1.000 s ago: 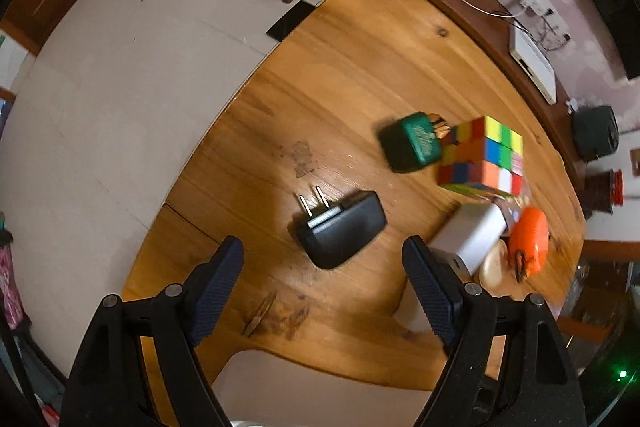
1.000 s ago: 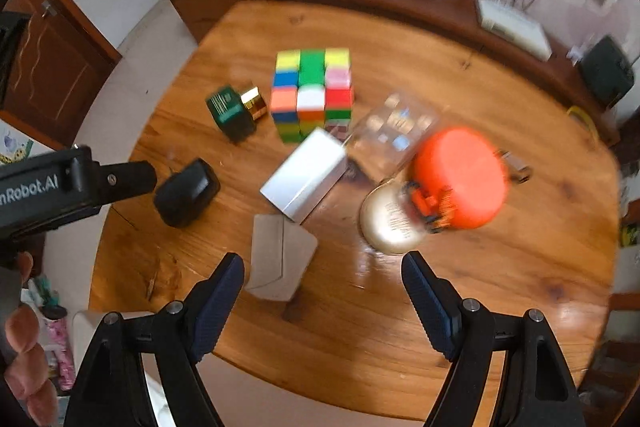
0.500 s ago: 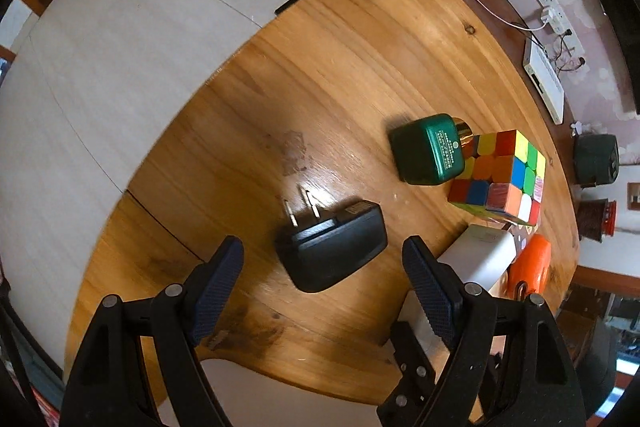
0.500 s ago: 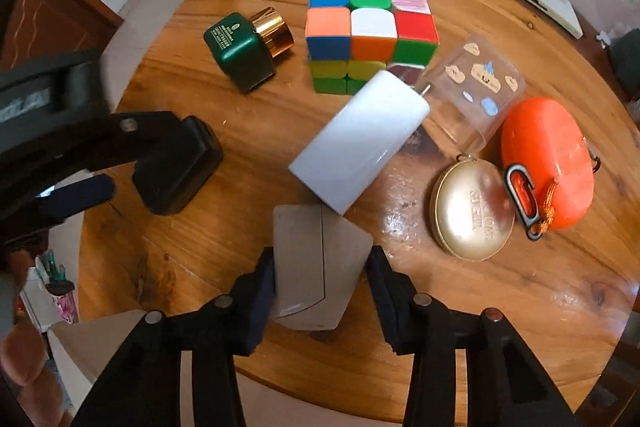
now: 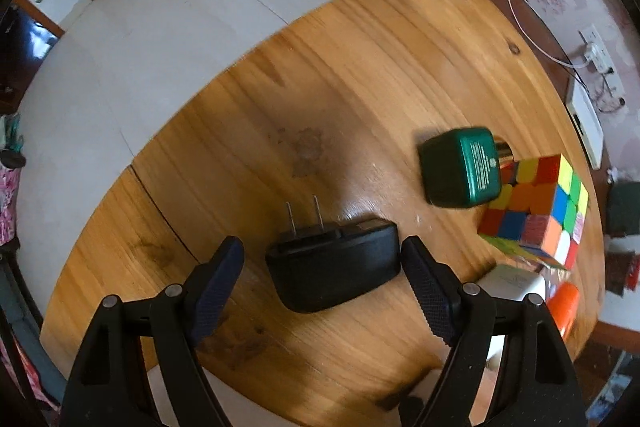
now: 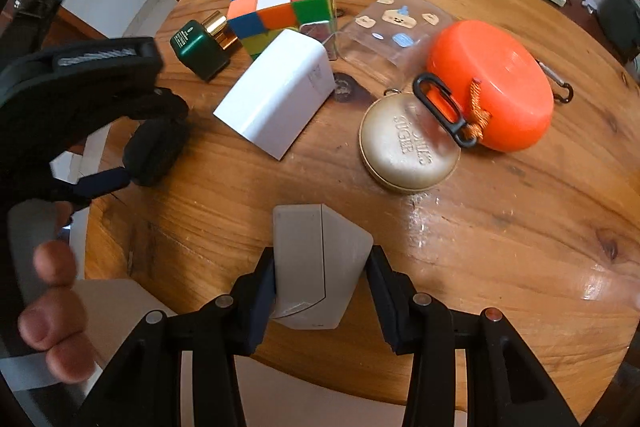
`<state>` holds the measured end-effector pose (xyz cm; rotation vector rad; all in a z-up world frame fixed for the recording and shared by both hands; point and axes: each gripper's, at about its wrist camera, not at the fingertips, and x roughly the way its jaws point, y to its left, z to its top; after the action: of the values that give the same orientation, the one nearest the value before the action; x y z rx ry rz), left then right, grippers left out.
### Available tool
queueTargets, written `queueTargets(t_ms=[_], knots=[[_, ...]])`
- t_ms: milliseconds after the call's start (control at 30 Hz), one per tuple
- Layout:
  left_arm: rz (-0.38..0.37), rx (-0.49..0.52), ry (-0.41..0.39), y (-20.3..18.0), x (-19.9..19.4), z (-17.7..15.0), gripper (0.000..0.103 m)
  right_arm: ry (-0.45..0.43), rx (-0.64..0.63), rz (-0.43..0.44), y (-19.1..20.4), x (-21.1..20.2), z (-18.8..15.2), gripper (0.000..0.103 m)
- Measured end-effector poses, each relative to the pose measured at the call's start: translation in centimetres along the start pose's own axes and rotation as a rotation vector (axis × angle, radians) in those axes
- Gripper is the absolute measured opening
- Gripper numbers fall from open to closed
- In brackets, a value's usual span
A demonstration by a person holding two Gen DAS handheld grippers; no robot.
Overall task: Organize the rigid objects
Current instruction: 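Grasp the black charger with left gripper while right grasps the beige block, then carry black charger and beige block into the white tray and open both grippers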
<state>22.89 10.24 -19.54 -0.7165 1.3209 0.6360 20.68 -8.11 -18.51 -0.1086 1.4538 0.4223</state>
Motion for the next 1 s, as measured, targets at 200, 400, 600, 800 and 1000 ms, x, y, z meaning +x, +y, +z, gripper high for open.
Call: queueTargets(t_ms=[200,400,600,800,1000], knots=[[0.058,-0.025,-0.027,0.5,-0.3,-0.1,0.068,-0.008,0.005,0.001,-0.4,-0.1,-1.0,0.045],[0.04,-0.028,-0.028,0.8,-0.4,-0.3,0.068,-0.008,0.02,0.007,0.0,-0.3,-0.1,0.045],[-0.018,0.005,-0.046,0.8,-1.7,-0.7,0.068,-0.051,0.067,0.045,-1.2,-1.5,0.0,0.045],[-0.12,0.086,-0.092,0.8,-6.1,-1.7,0.068,-0.128,0.086,0.058,-1.7,-4.6,-0.6,0.045],[-0.225,0.215,-0.135,2.6,-12.1,-3.4,0.068,-0.255,0.092,0.067,-1.2,-10.4,-2.7,0.045]])
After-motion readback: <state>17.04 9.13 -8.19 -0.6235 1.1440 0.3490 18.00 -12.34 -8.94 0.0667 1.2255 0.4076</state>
